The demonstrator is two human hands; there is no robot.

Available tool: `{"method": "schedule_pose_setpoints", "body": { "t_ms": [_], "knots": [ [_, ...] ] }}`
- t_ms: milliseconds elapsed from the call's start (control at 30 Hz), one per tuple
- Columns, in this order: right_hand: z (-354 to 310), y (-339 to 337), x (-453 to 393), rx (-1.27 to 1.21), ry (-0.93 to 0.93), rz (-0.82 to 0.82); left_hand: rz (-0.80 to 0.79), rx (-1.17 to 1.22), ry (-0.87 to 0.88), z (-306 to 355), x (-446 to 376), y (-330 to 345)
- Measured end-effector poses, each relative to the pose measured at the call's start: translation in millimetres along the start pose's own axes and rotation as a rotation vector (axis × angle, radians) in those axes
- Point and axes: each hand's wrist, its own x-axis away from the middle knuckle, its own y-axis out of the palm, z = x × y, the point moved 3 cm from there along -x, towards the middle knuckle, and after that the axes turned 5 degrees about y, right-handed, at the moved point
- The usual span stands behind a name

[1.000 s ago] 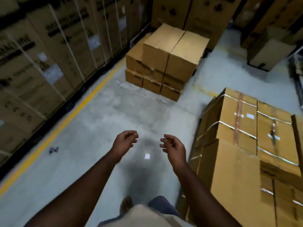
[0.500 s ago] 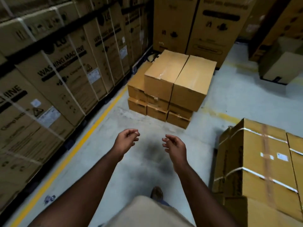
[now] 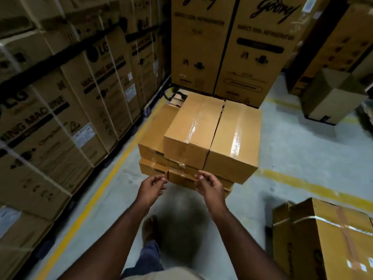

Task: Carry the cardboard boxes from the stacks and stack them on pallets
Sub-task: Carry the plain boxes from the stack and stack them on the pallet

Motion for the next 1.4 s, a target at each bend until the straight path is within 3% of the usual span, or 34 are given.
{"method": "schedule_pose_setpoints", "body": {
  "t_ms": [233, 467, 567, 800, 933, 1067, 1133, 1300, 1400],
  "knots": [
    [-34, 46, -123, 0.008, 0.078, 0.14, -0.132, -0.087, -0.063, 42, -163, -7],
    [-49, 59, -225, 0.026, 0.219, 0.189, -0.237, -0.226, -0.045, 71, -295, 31],
    [-48, 56, -283, -0.002, 0.308, 0.282, -0.274, -0.323, -0.047, 68, -345, 53],
    [-22, 48, -411, 0.416, 0.328, 0.425, -0.227, -0.607, -0.108, 29, -457, 109],
    [-23, 39, -436, 0.383, 0.409, 0.611, -0.335, -0.923, -0.114, 7, -486, 100],
    [-22, 48, -442, 0.522, 0.48, 0.589, -0.475, -1.088, -0.105, 1, -495, 84],
    [-21, 55, -445, 0.529, 0.494, 0.581, -0.477, -1.048, -0.118, 2, -500, 74],
    [-24, 50, -463, 0.197, 0.584, 0.554, -0.308, -0.53, -0.393, 13, -515, 60],
    [-15, 46, -469, 0.15, 0.631, 0.45, -0.306, -0.439, -0.378, 6, -524, 58]
  ]
}}
